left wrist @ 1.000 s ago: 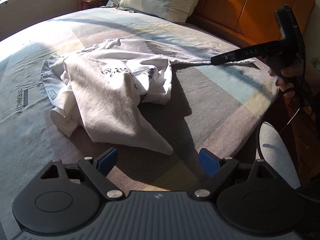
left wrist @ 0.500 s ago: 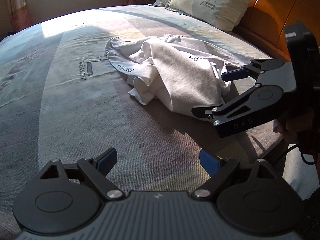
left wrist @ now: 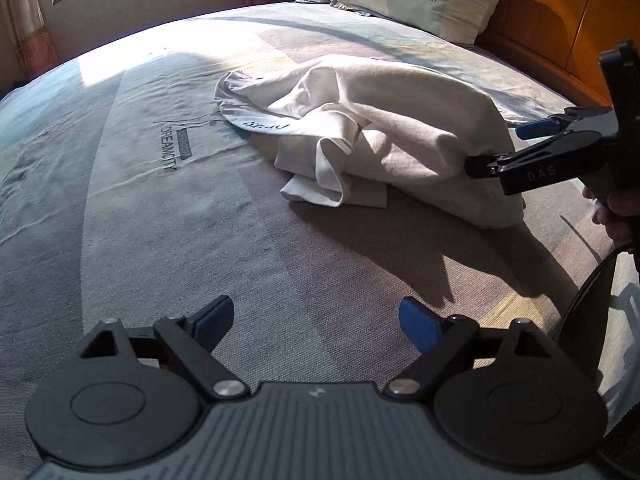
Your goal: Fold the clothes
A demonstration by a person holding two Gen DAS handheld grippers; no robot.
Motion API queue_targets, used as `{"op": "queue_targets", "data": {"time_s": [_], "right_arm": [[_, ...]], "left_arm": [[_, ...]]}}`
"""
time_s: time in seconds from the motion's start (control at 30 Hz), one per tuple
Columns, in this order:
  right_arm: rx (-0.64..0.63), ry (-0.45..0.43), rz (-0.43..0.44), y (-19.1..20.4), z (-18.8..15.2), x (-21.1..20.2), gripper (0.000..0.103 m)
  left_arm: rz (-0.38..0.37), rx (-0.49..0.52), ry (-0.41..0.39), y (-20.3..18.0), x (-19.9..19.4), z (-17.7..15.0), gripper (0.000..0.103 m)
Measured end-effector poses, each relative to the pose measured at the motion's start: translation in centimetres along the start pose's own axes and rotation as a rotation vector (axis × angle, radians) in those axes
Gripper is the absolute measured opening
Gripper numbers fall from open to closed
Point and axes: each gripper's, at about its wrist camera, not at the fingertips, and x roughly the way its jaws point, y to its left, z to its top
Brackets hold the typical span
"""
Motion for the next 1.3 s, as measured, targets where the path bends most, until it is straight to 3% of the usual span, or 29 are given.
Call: {"op": "queue_targets", "data": {"time_s": [0.13, 0.23, 0.5, 0.7, 0.83, 0.97, 1.2, 1.3], "right_arm": [[0.119, 0.010, -0.072, -3.3, -0.3, 0.6, 0.103], [0.202, 0.040, -0.067, -5.5, -0.9, 1.0, 0.103], [0.156, 0.027, -0.001, -4.6, -1.6, -0.6, 0.103], [0.148, 0.019, 0.041, -3.8, -1.5, -1.6, 0.103], [0.128, 0.001, 0.065, -2.9, -1.4, -2.6, 0.103], [0.119, -0.002, 0.085, -2.2, -1.3, -3.0, 0.103], [0.097, -0.009, 0.100, -1.0, -1.2, -3.6, 0.103], [0.089, -0.006, 0.104, -0.5, -1.2, -3.9, 0.103]], "left_arm": [[0.004, 0.031, -0.002, -0.1, 1.7, 1.9, 0.090], [0.007, 0.071, -0.014, -0.7, 3.2, 3.4, 0.090], [0.050, 0.155, -0.044, -2.2, 7.8, 6.1, 0.090], [0.114, 0.034, -0.057, 2.0, 8.7, 8.0, 0.090], [0.223, -0.032, -0.046, 5.9, 8.2, 7.8, 0.090], [0.210, -0.085, -0.037, 8.2, 7.4, 7.3, 0.091], [0.173, 0.037, -0.055, 5.1, 7.6, 7.7, 0.090], [0.176, -0.010, -0.052, 5.4, 8.4, 8.1, 0.090]]}}
